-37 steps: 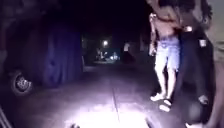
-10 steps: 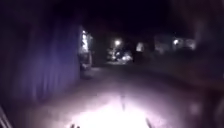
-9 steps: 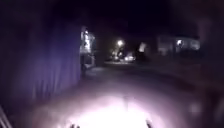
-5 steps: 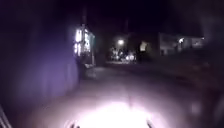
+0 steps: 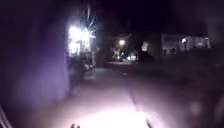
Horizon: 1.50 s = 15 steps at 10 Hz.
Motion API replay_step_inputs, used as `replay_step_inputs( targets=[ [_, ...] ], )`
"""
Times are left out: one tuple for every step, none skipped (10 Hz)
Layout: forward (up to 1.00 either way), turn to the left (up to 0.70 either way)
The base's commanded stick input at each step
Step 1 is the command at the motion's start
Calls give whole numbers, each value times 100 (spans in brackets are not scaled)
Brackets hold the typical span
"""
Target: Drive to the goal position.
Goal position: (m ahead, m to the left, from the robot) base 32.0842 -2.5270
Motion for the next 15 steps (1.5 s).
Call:
replay_step_inputs(
  targets=[
    [100, 0],
    [100, -11],
    [100, -27],
    [100, -27],
    [100, -27],
    [100, -27],
    [100, -11],
    [100, 0],
    [100, 0],
    [100, 0],
    [100, 0],
    [100, 0],
    [100, 0],
    [100, 0],
    [100, -2]
  ],
)
